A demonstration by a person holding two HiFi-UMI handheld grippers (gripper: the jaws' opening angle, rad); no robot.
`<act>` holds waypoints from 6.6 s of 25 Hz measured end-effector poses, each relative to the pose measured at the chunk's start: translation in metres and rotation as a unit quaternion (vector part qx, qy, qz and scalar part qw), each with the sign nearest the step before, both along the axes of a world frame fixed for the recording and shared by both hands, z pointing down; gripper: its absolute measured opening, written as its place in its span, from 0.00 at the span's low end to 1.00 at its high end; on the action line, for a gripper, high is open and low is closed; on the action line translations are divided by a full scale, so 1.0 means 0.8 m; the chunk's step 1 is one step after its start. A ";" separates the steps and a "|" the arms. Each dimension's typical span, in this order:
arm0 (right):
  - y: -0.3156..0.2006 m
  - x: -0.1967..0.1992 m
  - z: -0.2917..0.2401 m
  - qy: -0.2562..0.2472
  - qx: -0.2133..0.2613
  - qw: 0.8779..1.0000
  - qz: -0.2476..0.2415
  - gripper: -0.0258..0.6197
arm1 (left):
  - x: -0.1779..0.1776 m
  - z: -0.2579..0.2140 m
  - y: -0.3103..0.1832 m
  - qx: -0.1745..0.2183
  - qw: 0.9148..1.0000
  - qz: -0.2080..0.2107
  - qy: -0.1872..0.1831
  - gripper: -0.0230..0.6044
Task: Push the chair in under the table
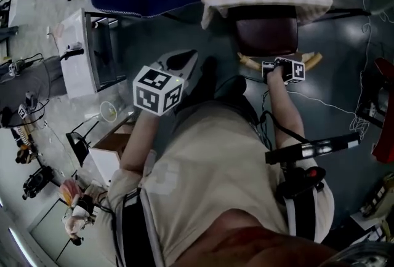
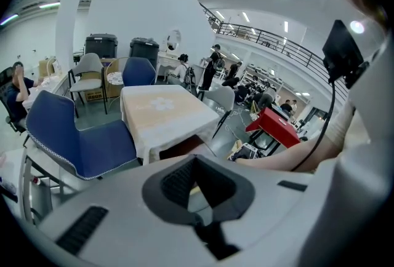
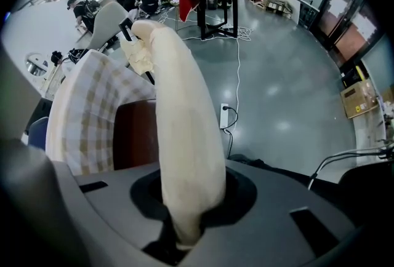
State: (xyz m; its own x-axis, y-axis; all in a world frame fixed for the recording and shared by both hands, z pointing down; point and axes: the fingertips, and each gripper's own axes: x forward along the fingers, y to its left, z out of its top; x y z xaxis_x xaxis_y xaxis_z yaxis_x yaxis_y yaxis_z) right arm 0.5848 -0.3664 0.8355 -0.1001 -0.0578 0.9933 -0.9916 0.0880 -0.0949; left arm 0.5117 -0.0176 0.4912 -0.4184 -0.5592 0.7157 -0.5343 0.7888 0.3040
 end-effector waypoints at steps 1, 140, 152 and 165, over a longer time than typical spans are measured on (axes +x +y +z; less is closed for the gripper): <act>0.001 -0.001 0.000 0.000 -0.001 1.000 0.000 0.14 | -0.001 -0.001 0.003 0.000 1.000 -0.004 -0.003 0.05; 0.788 0.007 -0.714 -0.609 -0.536 0.246 -0.531 0.06 | 0.077 -0.123 0.453 0.052 0.928 -0.297 -0.217 0.05; 0.756 -0.099 -0.719 -0.594 -0.608 0.244 -0.467 0.06 | -0.036 -0.117 0.436 0.013 0.945 -0.267 -0.188 0.05; 0.723 -0.223 -0.716 -0.600 -0.614 0.270 -0.435 0.06 | -0.153 -0.134 0.397 -0.036 0.951 -0.247 -0.180 0.05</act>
State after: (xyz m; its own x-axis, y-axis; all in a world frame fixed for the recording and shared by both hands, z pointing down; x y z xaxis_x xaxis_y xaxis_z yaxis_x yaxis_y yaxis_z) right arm 0.4067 0.2121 0.2627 0.1624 0.8063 -0.5688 0.1645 -0.5905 -0.7901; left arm 0.3893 0.2998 0.3842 -0.8430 -0.1850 0.5051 -0.1514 0.9826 0.1072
